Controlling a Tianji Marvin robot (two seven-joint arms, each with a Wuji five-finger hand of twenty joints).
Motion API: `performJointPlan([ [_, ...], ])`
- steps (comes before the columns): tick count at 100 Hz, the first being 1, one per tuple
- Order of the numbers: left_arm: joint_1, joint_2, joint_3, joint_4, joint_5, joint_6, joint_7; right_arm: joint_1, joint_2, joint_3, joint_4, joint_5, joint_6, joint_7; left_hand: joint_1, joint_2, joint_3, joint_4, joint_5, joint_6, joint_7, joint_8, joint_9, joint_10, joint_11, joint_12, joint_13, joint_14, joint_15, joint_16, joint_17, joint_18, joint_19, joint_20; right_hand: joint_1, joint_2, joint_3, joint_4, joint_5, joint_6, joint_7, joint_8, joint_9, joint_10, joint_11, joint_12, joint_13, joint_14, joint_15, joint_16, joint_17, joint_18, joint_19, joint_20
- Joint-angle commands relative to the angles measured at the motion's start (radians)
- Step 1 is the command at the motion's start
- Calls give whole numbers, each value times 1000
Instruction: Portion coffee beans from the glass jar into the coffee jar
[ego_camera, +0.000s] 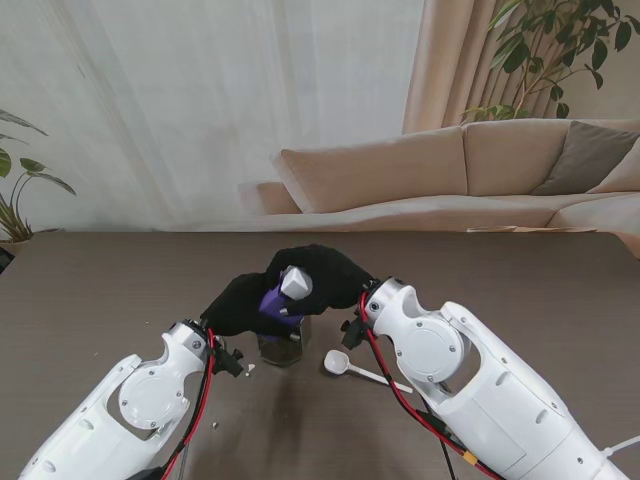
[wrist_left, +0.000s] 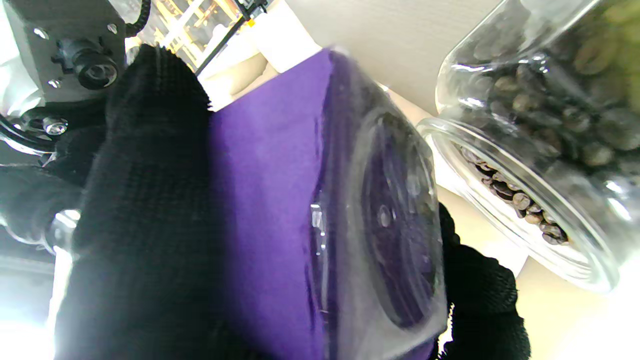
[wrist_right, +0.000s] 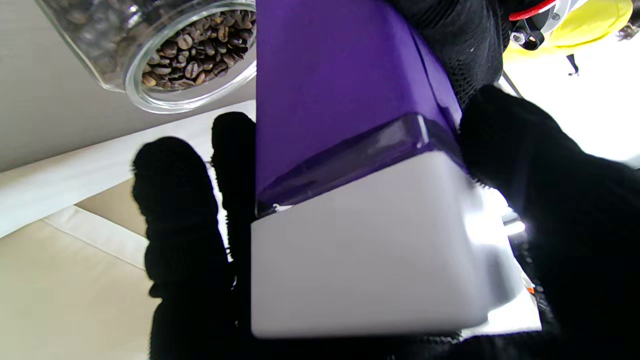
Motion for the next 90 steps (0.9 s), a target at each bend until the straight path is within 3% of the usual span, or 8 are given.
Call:
performJointPlan([
  [1, -8, -10, -11, -13, -4, -5, -1, -19, -15, -22, 17, -6, -28, -7, 378, 567, 387, 36, 65, -116, 162, 61, 77, -36, 109, 34, 64, 44, 150, 28, -39, -65, -7, 8, 87, -56, 85, -75, 102, 49, 150, -69, 126, -67, 57, 46, 146, -116, 106, 49, -32, -49, 58, -23],
  [7, -8, -10, -13, -14, -5, -7, 2, -23, -22, -27, 25, -5, -37, -35, 378, 567, 385, 36, 64, -118, 162, 61, 78, -37, 110, 34, 64, 45, 150, 28, -39, -66, -7, 8, 155, -82, 82, -108, 165, 50, 232, -175, 219, -60, 45, 48, 211, -130, 115, 55, 30, -46, 82, -33],
  [19, -10, -12, -14, -13, -7, -13, 8, -27, -36, -37, 43, -10, -51, -86, 378, 567, 386, 36, 65, -116, 161, 60, 77, -35, 109, 33, 65, 46, 150, 28, -38, -65, -7, 8, 218, -90, 118, -94, 326, 106, 307, -249, 431, -63, 5, 65, 275, -176, 257, 125, 159, -63, 139, -39],
  [39, -14, -17, -13, -7, 2, -24, 33, -23, -35, -38, 54, 0, -66, -78, 378, 549, 388, 29, 62, -121, 129, 21, 60, -38, 39, -25, 34, 51, 70, -10, -52, -72, -24, -9, 256, -74, 195, -79, 278, 132, 487, -388, 479, -47, 21, 173, 283, -248, 518, 211, 223, -154, 235, 36],
  [64, -9, -22, -19, -11, -9, -36, 46, -29, -31, -15, 50, -1, -86, -74, 367, 448, 374, 11, 56, -147, -76, -199, -18, -52, -279, -325, -113, -16, -360, -296, -135, -123, -284, -237, 295, -38, 238, -56, 233, 114, 572, -375, 457, -41, 37, 248, 283, -277, 609, 270, 232, -170, 264, 72],
  [73, -5, -21, -24, -14, -4, -43, 50, -34, -36, -5, 48, 4, -84, -95, 285, 414, 414, 11, 54, -154, -183, -250, -86, -64, -316, -487, -177, -56, -486, -389, -160, -166, -381, -315, 300, -42, 240, -55, 241, 108, 572, -377, 458, -38, 35, 252, 283, -276, 611, 274, 232, -169, 266, 75],
  [77, -3, -21, -28, -15, -1, -47, 50, -35, -38, -1, 46, 5, -81, -102, 238, 399, 431, 11, 45, -159, -233, -273, -128, -71, -323, -650, -212, -81, -542, -432, -178, -194, -436, -360, 301, -43, 241, -55, 242, 107, 572, -377, 458, -36, 35, 254, 283, -275, 612, 275, 232, -167, 266, 76],
  [90, 3, -19, -40, -19, 7, -71, 49, -36, -42, 12, 44, 3, -74, -119, 36, 409, 488, 38, 18, -170, -458, -353, -293, -97, -386, -817, -329, -170, -717, -570, -232, -291, -633, -499, 302, -41, 241, -54, 242, 106, 572, -378, 458, -35, 32, 258, 283, -275, 613, 278, 233, -168, 268, 80],
])
